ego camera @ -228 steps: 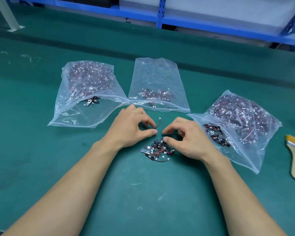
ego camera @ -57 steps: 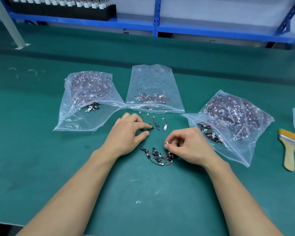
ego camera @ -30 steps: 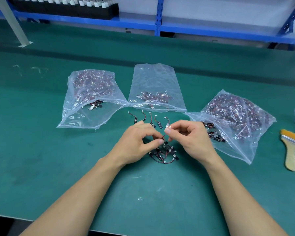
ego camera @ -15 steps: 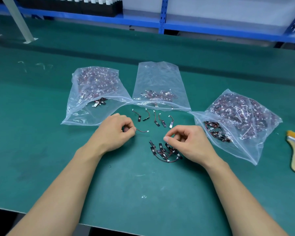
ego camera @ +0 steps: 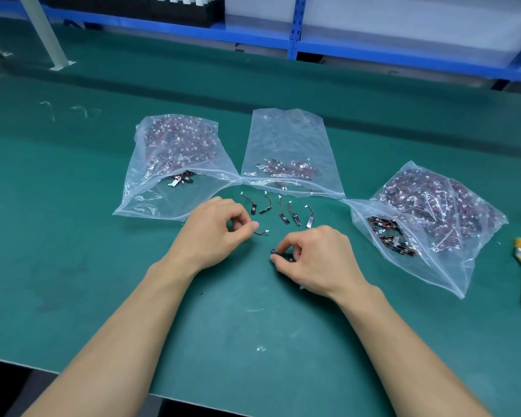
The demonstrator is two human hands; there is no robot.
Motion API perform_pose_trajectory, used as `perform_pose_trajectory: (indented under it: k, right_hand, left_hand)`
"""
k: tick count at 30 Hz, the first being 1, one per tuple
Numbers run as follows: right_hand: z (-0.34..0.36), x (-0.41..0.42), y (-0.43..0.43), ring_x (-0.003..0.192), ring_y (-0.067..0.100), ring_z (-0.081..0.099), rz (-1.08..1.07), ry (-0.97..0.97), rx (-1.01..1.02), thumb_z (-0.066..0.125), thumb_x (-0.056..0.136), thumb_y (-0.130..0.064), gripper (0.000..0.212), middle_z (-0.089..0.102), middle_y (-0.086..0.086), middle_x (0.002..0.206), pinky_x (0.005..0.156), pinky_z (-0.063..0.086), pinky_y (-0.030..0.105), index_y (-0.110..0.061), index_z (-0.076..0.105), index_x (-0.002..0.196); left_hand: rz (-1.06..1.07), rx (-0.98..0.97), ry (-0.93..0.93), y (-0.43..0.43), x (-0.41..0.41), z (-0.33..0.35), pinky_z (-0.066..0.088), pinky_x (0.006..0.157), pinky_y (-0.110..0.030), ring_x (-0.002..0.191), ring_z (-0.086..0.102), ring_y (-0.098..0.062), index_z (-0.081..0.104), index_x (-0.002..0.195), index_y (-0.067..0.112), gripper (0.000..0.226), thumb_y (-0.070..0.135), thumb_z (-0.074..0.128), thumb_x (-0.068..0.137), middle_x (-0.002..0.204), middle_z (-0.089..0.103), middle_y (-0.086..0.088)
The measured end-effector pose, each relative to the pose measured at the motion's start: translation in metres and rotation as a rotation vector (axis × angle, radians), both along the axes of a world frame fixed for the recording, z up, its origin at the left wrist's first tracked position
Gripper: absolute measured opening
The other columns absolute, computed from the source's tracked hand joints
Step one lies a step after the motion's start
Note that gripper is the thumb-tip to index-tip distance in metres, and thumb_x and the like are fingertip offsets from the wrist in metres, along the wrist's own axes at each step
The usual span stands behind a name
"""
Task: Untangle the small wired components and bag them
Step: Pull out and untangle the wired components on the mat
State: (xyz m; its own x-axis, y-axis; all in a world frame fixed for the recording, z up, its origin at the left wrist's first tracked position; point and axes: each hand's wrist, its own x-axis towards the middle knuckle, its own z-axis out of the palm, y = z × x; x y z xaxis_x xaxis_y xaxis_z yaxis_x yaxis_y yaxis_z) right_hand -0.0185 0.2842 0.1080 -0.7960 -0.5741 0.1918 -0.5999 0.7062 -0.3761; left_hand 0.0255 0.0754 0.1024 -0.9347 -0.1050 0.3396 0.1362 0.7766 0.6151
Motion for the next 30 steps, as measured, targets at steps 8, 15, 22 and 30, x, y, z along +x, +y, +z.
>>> perform_pose_trajectory:
  k: [8, 15, 22, 30]
  right_hand:
    - [-0.007, -0.005, 0.005, 0.049, 0.01, 0.047, -0.075, -0.184, -0.22, 0.073, 0.081, -0.035, 0.016, 0.051, -0.013, 0.044, 0.054, 0.039, 0.026, -0.036, 0.071, 0.066]
    - [-0.01, -0.007, 0.01, 0.044, 0.008, 0.035, -0.019, -0.246, -0.405, 0.078, 0.083, -0.03, 0.013, 0.041, -0.01, 0.042, 0.051, 0.032, 0.026, -0.032, 0.074, 0.071]
    - [-0.005, -0.014, 0.025, 0.052, 0.007, 0.05, -0.011, -0.18, -0.228, 0.08, 0.075, -0.038, 0.012, 0.049, -0.015, 0.045, 0.061, 0.044, 0.027, -0.033, 0.073, 0.084]
    - [0.001, -0.018, 0.034, 0.055, 0.005, 0.05, 0.02, -0.231, -0.122, 0.082, 0.075, -0.042, 0.015, 0.051, -0.017, 0.048, 0.062, 0.043, 0.027, -0.033, 0.072, 0.079]
  left_hand:
    - [-0.189, 0.062, 0.023, 0.012, 0.004, 0.002, 0.036, 0.068, -0.014, 0.078, 0.051, -0.008, 0.074, 0.082, 0.026, 0.003, 0.025, 0.077, 0.083, 0.071, 0.062, 0.016]
    - [-0.27, 0.056, 0.005, 0.02, 0.003, 0.002, 0.032, 0.067, -0.011, 0.073, 0.048, -0.005, 0.074, 0.08, 0.021, 0.008, 0.016, 0.081, 0.082, 0.068, 0.06, 0.017]
    - [-0.098, 0.188, 0.048, 0.01, 0.006, 0.006, 0.033, 0.062, -0.009, 0.065, 0.05, -0.002, 0.07, 0.067, 0.022, 0.011, 0.021, 0.076, 0.076, 0.062, 0.058, 0.012]
    - [-0.02, 0.061, 0.114, 0.012, 0.003, 0.003, 0.033, 0.064, -0.012, 0.067, 0.049, -0.007, 0.07, 0.066, 0.021, 0.015, 0.017, 0.082, 0.073, 0.058, 0.054, 0.012]
